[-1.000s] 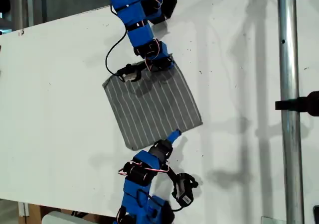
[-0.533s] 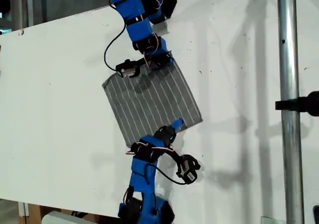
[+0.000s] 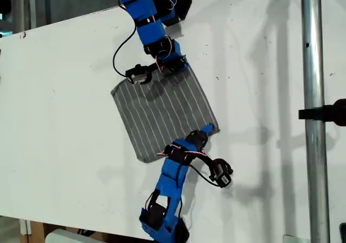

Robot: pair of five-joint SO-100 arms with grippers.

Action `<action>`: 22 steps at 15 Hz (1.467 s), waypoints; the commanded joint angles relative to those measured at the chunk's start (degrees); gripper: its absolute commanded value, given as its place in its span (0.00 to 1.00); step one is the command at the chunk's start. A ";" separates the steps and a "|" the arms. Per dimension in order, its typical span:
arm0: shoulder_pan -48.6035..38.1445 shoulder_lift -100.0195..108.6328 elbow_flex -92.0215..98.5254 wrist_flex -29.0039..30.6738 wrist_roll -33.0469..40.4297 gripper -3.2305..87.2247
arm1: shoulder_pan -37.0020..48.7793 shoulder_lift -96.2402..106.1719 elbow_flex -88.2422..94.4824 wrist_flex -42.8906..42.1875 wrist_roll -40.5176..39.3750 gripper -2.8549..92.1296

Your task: Grasp corners of a towel and fold twice.

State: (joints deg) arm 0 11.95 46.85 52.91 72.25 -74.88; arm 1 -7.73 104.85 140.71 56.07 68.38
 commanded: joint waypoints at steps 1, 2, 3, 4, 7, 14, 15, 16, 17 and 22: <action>1.32 -1.58 -3.43 -3.69 -0.62 0.35 | -0.18 0.09 0.26 -0.62 -0.09 0.03; 1.41 -3.43 -3.60 -4.66 -1.14 0.35 | -0.26 0.09 0.26 -0.70 -0.09 0.03; 1.41 -5.01 -3.96 -4.75 -1.58 0.35 | -0.35 0.09 0.18 -0.79 -0.09 0.03; 1.14 -6.15 -3.96 -4.75 -2.20 0.35 | -0.35 0.09 0.18 -0.79 -0.09 0.03; 0.79 -7.73 -4.04 -4.04 -3.08 0.18 | -0.44 0.26 0.00 -0.79 -0.09 0.03; 2.29 -7.73 -3.16 4.31 -10.72 0.00 | -1.05 1.05 -0.18 -0.70 -0.09 0.03; 3.43 -5.19 -2.90 7.65 -11.51 0.00 | -1.23 1.58 -0.18 -0.62 -0.09 0.03; 4.57 -2.90 -2.46 10.11 -12.39 0.00 | -1.58 2.11 -0.44 -0.62 0.00 0.03; 5.71 -0.97 -2.37 11.51 -12.83 0.00 | -2.11 2.11 -1.14 -0.53 0.26 0.03; 8.96 6.06 -0.18 13.89 -15.29 0.00 | -6.33 -2.46 -10.28 -1.76 1.93 0.03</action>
State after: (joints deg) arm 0 18.72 47.99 52.82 84.38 -89.56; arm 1 -12.74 103.27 133.95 54.40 69.87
